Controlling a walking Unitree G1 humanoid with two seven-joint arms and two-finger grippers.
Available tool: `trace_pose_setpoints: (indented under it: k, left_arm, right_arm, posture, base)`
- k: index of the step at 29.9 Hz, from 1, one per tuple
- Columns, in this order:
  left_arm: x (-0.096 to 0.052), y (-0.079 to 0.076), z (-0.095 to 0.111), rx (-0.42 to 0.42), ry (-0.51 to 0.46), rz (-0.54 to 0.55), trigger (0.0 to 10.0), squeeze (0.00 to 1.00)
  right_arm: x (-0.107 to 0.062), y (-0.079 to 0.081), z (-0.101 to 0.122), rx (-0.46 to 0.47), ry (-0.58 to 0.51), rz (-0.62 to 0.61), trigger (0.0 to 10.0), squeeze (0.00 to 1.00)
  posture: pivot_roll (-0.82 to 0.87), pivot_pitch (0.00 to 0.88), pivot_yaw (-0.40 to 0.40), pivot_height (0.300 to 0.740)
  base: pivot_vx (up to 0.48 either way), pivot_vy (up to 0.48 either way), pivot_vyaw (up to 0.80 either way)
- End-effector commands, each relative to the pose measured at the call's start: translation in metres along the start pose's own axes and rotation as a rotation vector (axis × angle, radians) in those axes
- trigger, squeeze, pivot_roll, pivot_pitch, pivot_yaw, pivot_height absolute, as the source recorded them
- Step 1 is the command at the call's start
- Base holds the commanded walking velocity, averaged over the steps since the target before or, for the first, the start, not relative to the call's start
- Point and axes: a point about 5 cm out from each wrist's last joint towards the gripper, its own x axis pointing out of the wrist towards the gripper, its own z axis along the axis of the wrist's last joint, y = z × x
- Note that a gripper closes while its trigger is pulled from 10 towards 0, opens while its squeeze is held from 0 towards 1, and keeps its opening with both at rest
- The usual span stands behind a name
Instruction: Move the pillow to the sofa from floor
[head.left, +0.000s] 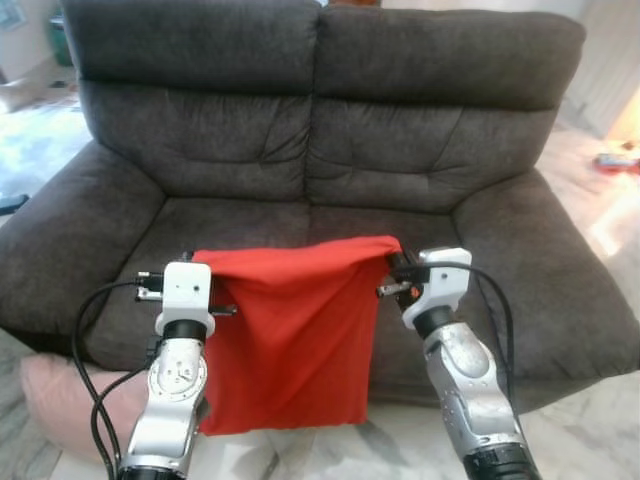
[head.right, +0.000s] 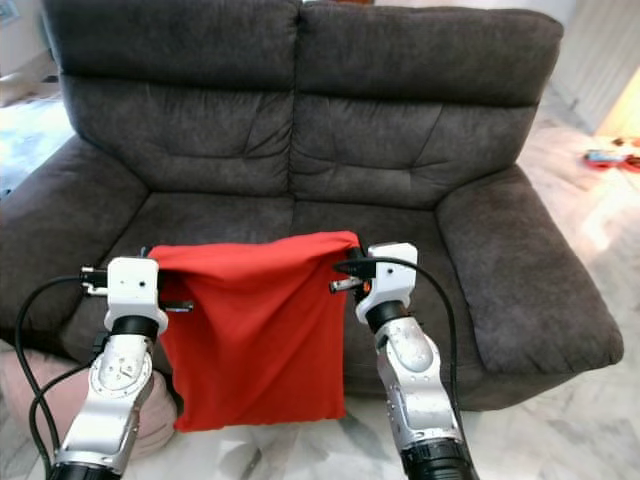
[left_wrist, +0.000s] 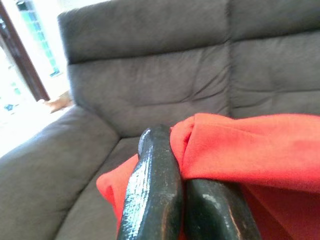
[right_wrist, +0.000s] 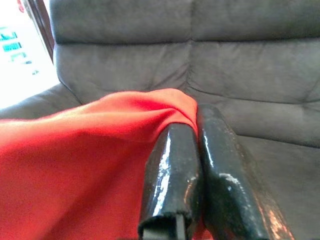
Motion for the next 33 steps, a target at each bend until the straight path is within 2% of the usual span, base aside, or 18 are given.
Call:
trace_pose_setpoints:
  k: [1, 6, 13, 24, 33]
  left_arm:
    - [0.0053, 0.0037, 0.0136, -0.003, -0.070, 0.011, 10.0, 0.00]
    - [0.0051, 0.0035, 0.0138, -0.004, -0.070, 0.011, 10.0, 0.00]
    - [0.0049, 0.0034, 0.0137, -0.005, -0.069, 0.011, 10.0, 0.00]
    - [0.0049, 0.0042, 0.0135, -0.003, -0.069, 0.018, 10.0, 0.00]
    - [0.0051, 0.0060, 0.0127, -0.007, -0.062, 0.029, 10.0, 0.00]
  right_arm:
    - [0.0041, 0.0001, 0.0169, -0.007, -0.088, -0.005, 10.0, 0.00]
    - [0.0049, 0.0007, 0.0175, 0.000, -0.089, -0.005, 10.0, 0.00]
    - [0.0054, 0.0006, 0.0172, -0.006, -0.091, -0.002, 10.0, 0.00]
    - [0.0059, 0.0004, 0.0172, -0.004, -0.096, -0.006, 10.0, 0.00]
    - [0.0064, 0.0010, 0.0178, -0.007, -0.100, -0.001, 10.0, 0.00]
  posture:
    - [0.03, 0.015, -0.032, 0.740]
    - [0.03, 0.018, -0.032, 0.740]
    - [0.03, 0.019, -0.034, 0.740]
    - [0.03, 0.020, -0.035, 0.740]
    - [0.03, 0.021, -0.035, 0.740]
  base:
    - [0.000, -0.251, 0.00]
    - [0.000, -0.252, -0.08]
    - [0.000, -0.251, -0.75]
    - [0.000, -0.250, 0.00]
    - [0.000, 0.000, 0.00]
